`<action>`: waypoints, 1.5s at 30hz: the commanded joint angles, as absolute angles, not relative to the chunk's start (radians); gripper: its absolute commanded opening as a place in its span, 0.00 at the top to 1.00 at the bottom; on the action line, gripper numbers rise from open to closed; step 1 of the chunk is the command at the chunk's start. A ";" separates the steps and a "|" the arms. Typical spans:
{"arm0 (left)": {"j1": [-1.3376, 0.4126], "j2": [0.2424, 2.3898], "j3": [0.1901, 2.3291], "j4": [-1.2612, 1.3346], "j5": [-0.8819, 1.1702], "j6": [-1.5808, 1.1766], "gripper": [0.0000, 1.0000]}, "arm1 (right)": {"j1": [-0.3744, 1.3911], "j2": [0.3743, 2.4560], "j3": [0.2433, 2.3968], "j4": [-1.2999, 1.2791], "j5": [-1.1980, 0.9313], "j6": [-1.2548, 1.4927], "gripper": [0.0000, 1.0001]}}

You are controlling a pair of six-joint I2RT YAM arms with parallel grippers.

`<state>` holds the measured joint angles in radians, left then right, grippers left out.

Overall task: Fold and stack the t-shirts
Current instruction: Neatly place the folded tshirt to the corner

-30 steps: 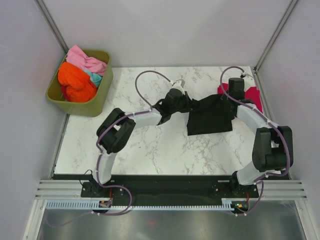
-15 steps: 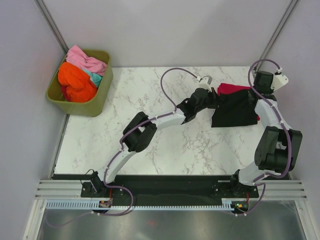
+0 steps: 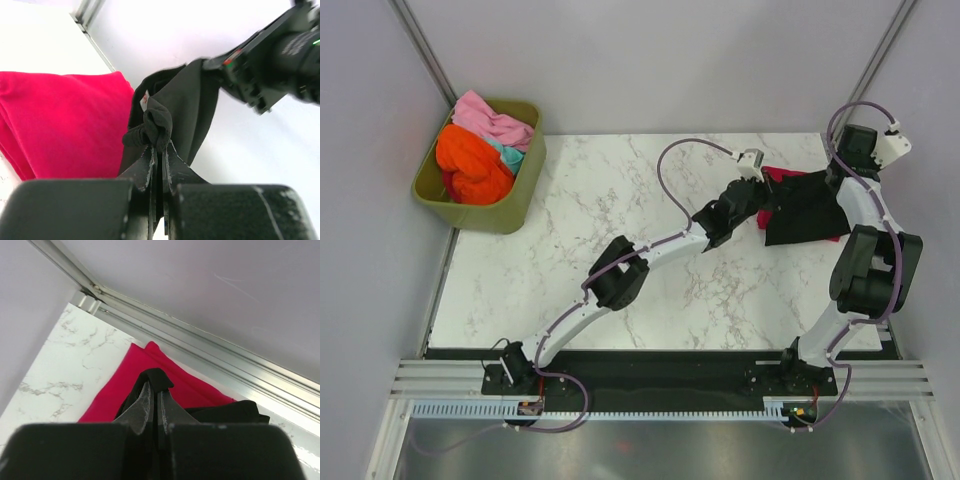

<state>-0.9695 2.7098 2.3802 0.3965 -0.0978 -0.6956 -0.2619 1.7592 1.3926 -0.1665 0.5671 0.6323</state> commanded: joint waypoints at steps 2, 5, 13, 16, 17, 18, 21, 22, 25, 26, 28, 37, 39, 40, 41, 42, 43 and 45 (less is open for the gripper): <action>-0.968 2.757 2.447 0.503 -0.205 -0.640 0.98 | -0.267 1.798 1.447 -0.140 0.612 0.624 1.00; -0.966 2.781 2.473 0.549 -0.253 -0.615 0.98 | -0.270 1.813 1.440 -0.121 0.611 0.623 1.00; -0.942 2.839 2.543 0.632 -0.287 -0.588 0.98 | -0.288 1.830 1.436 -0.110 0.615 0.647 1.00; -0.930 2.861 2.574 0.655 -0.290 -0.588 0.98 | -0.291 1.832 1.437 -0.101 0.612 0.657 1.00; -0.927 2.859 2.576 0.658 -0.296 -0.586 0.98 | -0.290 1.830 1.434 -0.091 0.611 0.658 1.00; -0.927 2.859 2.576 0.670 -0.301 -0.583 0.98 | -0.291 1.832 1.433 -0.086 0.607 0.660 1.00; -0.920 2.861 2.574 0.695 -0.305 -0.572 0.98 | -0.291 1.829 1.419 -0.063 0.611 0.663 1.00; -0.920 2.867 2.574 0.713 -0.305 -0.571 0.98 | -0.290 1.830 1.419 -0.061 0.612 0.666 1.00; -0.917 2.887 2.589 0.727 -0.316 -0.575 0.98 | -0.291 1.841 1.419 -0.045 0.604 0.658 1.00; -0.917 2.893 2.598 0.729 -0.325 -0.580 0.98 | -0.291 1.844 1.423 -0.044 0.603 0.661 1.00; -0.916 2.910 2.602 0.768 -0.333 -0.581 0.93 | -0.290 1.858 1.433 -0.041 0.604 0.672 1.00; -0.897 2.936 2.629 0.792 -0.388 -0.595 0.57 | -0.291 1.983 1.532 0.027 0.568 0.687 0.82; -0.882 2.935 2.629 0.792 -0.387 -0.601 0.14 | -0.290 2.015 1.555 0.044 0.525 0.686 0.54; -0.877 2.928 2.622 0.788 -0.380 -0.604 0.01 | -0.290 2.049 1.589 0.041 0.519 0.687 0.43; -0.867 2.921 2.617 0.781 -0.368 -0.606 0.01 | -0.288 2.063 1.604 0.016 0.517 0.695 0.41; -0.862 2.898 2.606 0.769 -0.361 -0.600 0.00 | -0.287 2.071 1.612 0.008 0.517 0.701 0.40; -0.856 2.883 2.567 0.767 -0.359 -0.585 0.00 | -0.285 2.069 1.605 0.008 0.520 0.701 0.38; -0.851 2.834 2.492 0.779 -0.353 -0.572 0.00 | -0.285 2.056 1.586 0.018 0.520 0.677 0.37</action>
<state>-0.8680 2.9334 2.5511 0.7246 -0.3229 -0.6128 -0.2855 2.0701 1.5620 -0.0177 0.5255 0.6846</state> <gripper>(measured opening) 0.993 0.624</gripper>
